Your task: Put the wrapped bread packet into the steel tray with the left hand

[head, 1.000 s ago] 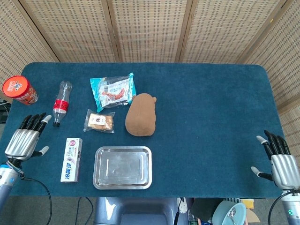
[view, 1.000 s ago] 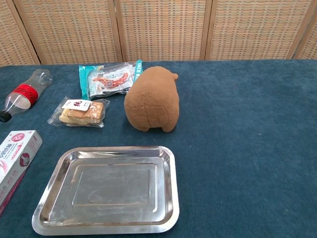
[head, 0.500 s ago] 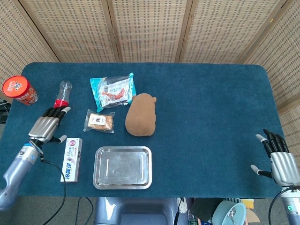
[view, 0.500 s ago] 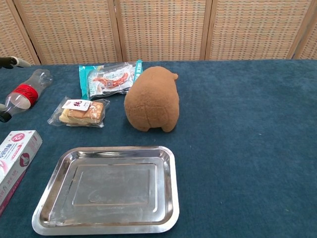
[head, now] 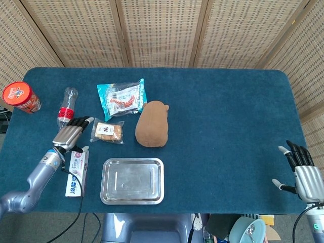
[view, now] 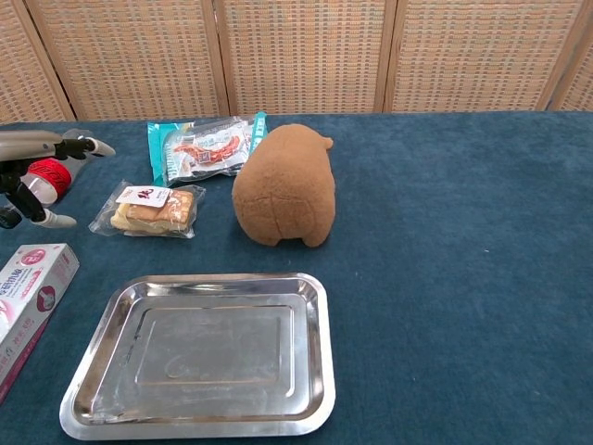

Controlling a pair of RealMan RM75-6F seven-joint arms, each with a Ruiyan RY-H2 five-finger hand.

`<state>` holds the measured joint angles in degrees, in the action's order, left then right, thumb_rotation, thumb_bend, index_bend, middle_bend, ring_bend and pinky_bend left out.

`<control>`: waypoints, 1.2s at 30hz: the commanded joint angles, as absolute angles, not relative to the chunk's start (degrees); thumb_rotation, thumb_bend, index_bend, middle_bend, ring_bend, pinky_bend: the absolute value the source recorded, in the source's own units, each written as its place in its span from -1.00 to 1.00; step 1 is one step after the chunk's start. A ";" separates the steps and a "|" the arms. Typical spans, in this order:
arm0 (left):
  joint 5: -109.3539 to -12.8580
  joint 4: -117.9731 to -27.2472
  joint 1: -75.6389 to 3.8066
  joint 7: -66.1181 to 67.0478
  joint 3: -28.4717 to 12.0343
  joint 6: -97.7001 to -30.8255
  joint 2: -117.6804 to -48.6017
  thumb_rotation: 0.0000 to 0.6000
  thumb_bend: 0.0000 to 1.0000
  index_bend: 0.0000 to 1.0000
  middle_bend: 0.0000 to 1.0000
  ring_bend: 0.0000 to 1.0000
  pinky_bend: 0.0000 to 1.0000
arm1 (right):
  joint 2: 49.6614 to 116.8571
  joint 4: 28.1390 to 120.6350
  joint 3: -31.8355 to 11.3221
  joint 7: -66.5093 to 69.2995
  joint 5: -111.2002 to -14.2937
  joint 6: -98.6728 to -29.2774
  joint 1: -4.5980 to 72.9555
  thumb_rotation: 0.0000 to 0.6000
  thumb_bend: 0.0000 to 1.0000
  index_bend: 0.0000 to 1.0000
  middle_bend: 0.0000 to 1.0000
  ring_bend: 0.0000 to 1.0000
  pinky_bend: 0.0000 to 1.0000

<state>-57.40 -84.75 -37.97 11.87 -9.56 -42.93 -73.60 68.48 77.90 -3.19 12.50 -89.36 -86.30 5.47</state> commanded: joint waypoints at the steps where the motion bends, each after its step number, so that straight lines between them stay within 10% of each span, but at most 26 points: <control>1: -56.95 -83.31 -38.92 11.45 -9.37 -42.34 -74.87 1.00 -0.38 -1.00 -1.00 -1.00 -1.00 | 68.56 77.54 -3.13 12.91 -89.41 -86.46 5.39 1.00 -0.81 -0.79 -1.00 -1.00 -1.00; 19: -58.40 -70.97 -42.60 5.61 -9.30 -38.27 -83.93 1.00 -0.35 -0.91 -1.00 -1.00 -1.00 | 68.97 75.56 -2.39 15.29 -89.89 -87.71 4.42 1.00 -0.81 -0.79 -1.00 -1.00 -1.00; 36: -65.14 -58.97 -43.09 -4.13 -9.94 -39.80 -92.27 1.00 -0.11 -0.05 -0.34 -0.67 -0.41 | 68.99 74.50 -1.57 16.67 -90.73 -89.41 3.11 1.00 -0.81 -0.79 -1.00 -1.00 -1.00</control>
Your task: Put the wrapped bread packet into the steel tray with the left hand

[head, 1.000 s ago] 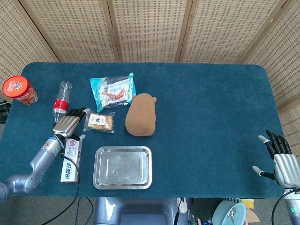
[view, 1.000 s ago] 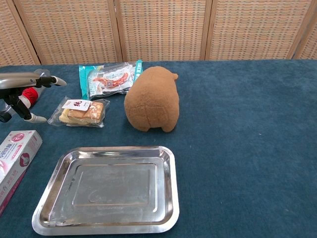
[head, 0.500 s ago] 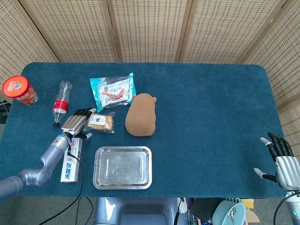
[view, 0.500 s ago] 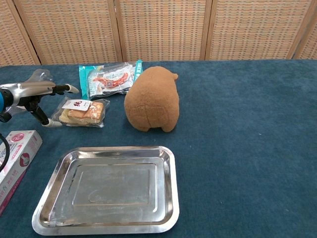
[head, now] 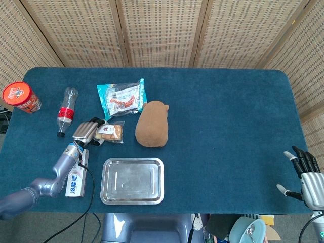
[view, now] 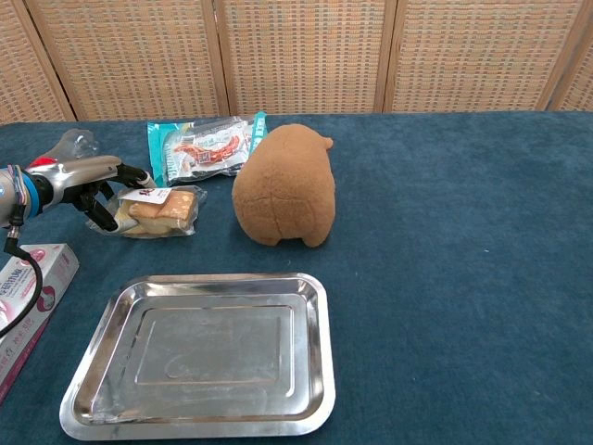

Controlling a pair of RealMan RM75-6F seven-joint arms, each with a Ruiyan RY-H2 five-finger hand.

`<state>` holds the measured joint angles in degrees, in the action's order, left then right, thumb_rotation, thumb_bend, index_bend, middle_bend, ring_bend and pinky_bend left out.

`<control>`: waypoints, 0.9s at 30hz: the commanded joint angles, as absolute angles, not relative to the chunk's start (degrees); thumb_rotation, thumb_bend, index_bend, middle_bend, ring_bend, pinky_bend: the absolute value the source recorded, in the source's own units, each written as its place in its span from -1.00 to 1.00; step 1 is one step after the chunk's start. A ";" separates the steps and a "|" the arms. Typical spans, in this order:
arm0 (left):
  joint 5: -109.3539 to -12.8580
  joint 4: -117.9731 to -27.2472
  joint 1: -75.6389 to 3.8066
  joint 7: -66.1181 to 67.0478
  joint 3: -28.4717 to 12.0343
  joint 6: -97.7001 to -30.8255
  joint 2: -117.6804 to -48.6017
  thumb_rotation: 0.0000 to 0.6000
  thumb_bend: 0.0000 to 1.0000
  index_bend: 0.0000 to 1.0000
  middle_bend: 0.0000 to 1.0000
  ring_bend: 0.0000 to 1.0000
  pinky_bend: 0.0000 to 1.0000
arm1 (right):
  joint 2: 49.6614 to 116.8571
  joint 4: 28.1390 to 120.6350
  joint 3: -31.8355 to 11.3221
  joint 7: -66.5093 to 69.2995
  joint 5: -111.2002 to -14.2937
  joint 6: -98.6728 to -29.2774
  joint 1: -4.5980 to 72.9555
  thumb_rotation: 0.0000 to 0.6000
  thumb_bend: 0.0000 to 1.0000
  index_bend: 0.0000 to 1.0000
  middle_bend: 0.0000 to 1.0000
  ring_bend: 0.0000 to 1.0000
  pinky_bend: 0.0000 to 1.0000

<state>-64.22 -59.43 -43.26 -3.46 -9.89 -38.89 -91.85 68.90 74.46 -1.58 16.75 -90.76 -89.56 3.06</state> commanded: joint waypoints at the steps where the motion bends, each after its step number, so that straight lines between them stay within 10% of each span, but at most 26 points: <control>1: -65.72 -59.15 -42.94 -4.53 -9.98 -40.51 -92.25 1.00 -0.11 -0.04 -0.34 -0.67 -0.41 | 69.10 74.42 -1.52 16.67 -90.65 -89.37 3.04 1.00 -0.81 -0.79 -1.00 -1.00 -1.00; 27: -66.27 -82.94 -40.52 8.90 -7.14 -49.12 -86.64 1.00 -0.11 -0.04 -0.33 -0.66 -0.46 | 69.95 73.44 -2.47 19.41 -90.96 -89.05 4.29 1.00 -0.81 -0.79 -1.00 -1.00 -1.00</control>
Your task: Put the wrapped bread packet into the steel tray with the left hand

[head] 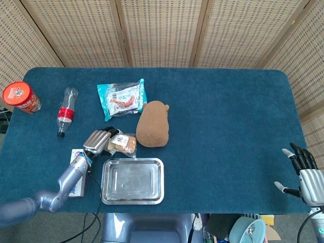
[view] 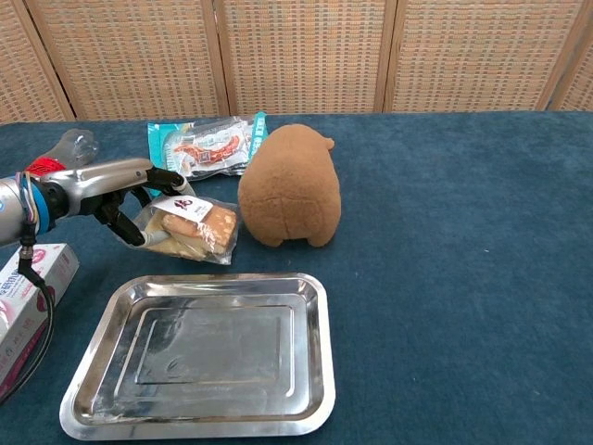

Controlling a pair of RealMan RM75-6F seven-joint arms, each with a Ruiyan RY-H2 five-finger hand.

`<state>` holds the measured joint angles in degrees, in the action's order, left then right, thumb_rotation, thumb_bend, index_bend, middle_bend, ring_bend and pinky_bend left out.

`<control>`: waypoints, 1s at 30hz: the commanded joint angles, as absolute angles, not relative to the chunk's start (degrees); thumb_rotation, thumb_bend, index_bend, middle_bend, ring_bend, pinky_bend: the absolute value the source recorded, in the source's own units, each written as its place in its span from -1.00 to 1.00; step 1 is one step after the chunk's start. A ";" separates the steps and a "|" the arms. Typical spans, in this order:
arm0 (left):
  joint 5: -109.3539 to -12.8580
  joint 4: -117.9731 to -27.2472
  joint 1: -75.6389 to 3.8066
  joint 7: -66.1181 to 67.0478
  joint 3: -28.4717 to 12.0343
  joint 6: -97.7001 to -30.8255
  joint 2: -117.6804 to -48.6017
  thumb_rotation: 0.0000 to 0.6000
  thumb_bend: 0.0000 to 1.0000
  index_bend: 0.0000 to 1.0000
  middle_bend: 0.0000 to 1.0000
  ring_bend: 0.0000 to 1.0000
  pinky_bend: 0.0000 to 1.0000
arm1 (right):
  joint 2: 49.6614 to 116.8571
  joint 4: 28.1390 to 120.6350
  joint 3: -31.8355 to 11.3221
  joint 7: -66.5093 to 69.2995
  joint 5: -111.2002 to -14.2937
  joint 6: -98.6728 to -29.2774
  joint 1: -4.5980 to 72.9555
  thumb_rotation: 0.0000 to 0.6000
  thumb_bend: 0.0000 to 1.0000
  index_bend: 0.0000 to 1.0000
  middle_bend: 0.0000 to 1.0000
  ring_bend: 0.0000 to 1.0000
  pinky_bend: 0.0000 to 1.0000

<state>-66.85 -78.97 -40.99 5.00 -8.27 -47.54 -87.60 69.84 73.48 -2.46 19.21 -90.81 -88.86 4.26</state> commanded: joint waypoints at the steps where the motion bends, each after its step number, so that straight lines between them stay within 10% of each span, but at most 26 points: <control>1: -66.04 -84.23 -40.50 10.19 -6.95 -49.52 -86.35 1.00 -0.11 -0.04 -0.33 -0.66 -0.46 | 70.03 73.38 -2.48 19.51 -91.00 -89.15 4.28 1.00 -0.81 -0.79 -1.00 -1.00 -1.00; 20: -63.30 -103.10 -38.47 29.08 -1.18 -58.39 -86.09 1.00 -0.12 -0.07 -0.39 -0.66 -0.52 | 70.71 73.62 -2.18 19.65 -92.57 -92.82 3.10 1.00 -0.81 -0.79 -1.00 -1.00 -1.00; 25: -62.41 -106.14 -38.01 33.12 0.91 -59.28 -85.00 1.00 -0.36 -0.76 -0.97 -0.98 -0.91 | 70.70 73.92 -1.98 19.13 -92.80 -93.68 2.57 1.00 -0.81 -0.79 -1.00 -1.00 -1.00; 30: -60.34 -114.73 -36.98 39.76 1.89 -64.31 -80.02 1.00 -0.50 -1.00 -1.00 -1.00 -1.00 | 70.71 74.10 -1.98 18.86 -92.33 -94.23 1.89 1.00 -0.81 -0.79 -1.00 -1.00 -1.00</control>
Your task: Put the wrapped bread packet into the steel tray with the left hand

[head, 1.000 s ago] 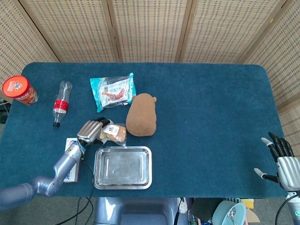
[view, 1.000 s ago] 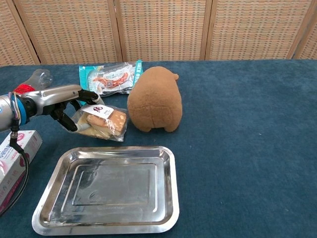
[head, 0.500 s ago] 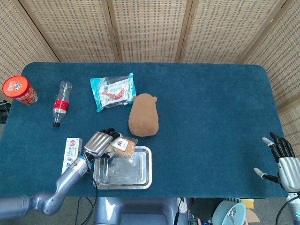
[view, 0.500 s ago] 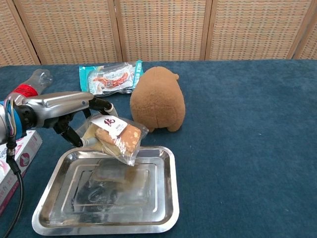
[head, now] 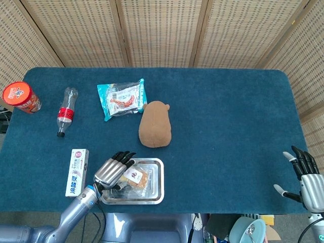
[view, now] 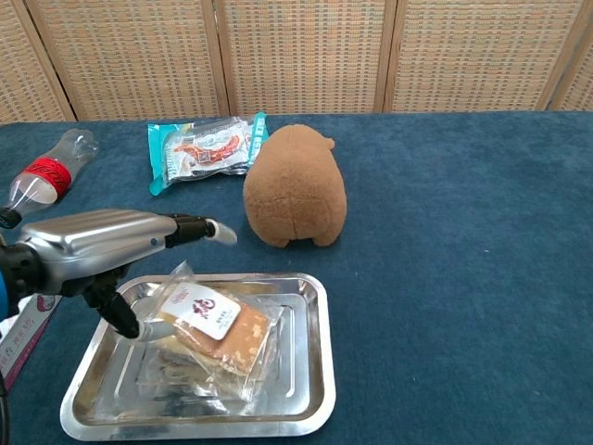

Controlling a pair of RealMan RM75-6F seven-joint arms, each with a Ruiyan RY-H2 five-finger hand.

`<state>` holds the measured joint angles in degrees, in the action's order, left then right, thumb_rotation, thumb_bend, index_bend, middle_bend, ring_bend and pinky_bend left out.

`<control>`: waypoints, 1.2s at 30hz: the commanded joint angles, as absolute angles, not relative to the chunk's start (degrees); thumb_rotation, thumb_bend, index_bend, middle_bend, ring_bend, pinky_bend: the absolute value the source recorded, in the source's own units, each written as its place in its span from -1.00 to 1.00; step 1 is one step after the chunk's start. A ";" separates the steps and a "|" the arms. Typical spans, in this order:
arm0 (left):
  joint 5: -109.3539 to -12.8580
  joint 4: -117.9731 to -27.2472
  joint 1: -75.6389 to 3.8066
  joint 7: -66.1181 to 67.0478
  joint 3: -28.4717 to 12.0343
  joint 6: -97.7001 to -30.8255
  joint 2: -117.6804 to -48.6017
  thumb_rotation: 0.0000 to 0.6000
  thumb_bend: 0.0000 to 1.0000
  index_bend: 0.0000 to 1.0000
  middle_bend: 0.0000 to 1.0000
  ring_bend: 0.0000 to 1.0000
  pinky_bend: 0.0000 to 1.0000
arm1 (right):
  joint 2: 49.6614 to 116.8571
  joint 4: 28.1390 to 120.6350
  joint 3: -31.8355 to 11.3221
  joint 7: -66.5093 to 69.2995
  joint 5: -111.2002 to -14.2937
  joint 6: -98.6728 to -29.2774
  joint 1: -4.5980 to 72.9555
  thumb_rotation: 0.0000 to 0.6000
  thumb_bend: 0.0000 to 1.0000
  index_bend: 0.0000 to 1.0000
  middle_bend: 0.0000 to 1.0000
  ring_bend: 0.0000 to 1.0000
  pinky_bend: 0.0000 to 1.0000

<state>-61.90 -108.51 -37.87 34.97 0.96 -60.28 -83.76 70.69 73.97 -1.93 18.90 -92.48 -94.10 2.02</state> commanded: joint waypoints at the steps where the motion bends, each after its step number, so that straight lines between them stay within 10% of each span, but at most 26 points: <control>1: -60.26 -115.86 -36.88 40.11 1.98 -64.68 -79.34 1.00 -0.51 -1.00 -1.00 -1.00 -1.00 | 70.73 74.16 -2.03 18.74 -92.28 -94.23 1.89 1.00 -0.81 -0.79 -1.00 -1.00 -1.00; 23: -81.92 -114.81 -21.88 31.00 5.94 -86.53 -56.69 1.00 -0.41 -1.00 -1.00 -1.00 -1.00 | 69.32 79.51 -2.28 14.82 -91.65 -93.89 1.33 1.00 -0.81 -0.79 -1.00 -1.00 -1.00; 36: -87.57 -104.59 -15.38 18.80 6.53 -89.54 -57.31 1.00 -0.41 -1.00 -1.00 -1.00 -1.00 | 69.30 83.38 -2.85 9.52 -92.05 -90.12 3.92 1.00 -0.81 -0.79 -1.00 -1.00 -1.00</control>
<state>-87.20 -105.52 -15.85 19.80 6.82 -89.96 -56.82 69.30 82.91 -2.65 10.04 -92.20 -90.64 3.49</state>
